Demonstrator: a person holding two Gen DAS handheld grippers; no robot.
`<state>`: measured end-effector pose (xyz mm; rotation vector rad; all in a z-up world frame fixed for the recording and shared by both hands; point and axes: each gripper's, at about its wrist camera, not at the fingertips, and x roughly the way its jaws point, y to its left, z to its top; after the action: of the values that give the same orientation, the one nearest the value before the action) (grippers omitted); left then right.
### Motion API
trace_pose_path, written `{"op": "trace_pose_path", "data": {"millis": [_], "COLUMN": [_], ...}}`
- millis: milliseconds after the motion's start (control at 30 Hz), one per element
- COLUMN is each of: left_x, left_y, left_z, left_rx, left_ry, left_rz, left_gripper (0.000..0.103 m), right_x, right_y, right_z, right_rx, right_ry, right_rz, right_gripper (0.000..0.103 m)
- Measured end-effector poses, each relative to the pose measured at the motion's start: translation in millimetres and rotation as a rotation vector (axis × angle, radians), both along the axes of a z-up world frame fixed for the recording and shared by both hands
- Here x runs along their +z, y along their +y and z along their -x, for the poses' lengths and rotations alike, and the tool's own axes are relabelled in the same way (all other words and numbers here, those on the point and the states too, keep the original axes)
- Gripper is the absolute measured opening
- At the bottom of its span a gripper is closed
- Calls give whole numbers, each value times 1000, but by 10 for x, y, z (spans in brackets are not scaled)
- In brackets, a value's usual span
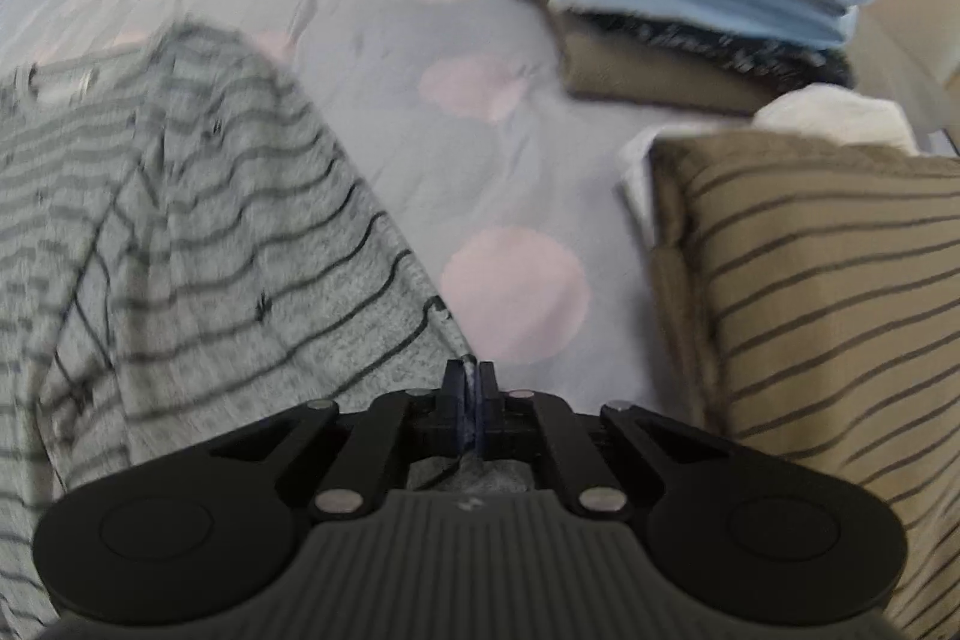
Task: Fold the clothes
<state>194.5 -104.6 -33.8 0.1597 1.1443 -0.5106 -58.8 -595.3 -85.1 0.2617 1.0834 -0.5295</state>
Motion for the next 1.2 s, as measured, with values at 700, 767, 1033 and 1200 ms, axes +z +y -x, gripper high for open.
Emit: {"op": "trace_pose_path", "data": {"millis": [700,767,1033,1200], "left_x": [275,231,440,514], "left_y": [476,448,243,-154], "left_z": [-1378,-1409,-1290,-1255], "left_rx": [327,308,197,92], "left_ry": [-216,-216,-296,-294], "left_rz": [-140,-165,-122,-73], "left_gripper": [0,0,22,27], "right_x": [156,75,106,369], "right_y": [-934,-1024,-912,-808], "right_z": [-600,-616,-694,-773], "right_rx": [-290,-308,-162,-143], "right_ry": [3,14,44,-94], "right_rz": [176,159,168,102], "right_gripper": [3,3,16,25]}}
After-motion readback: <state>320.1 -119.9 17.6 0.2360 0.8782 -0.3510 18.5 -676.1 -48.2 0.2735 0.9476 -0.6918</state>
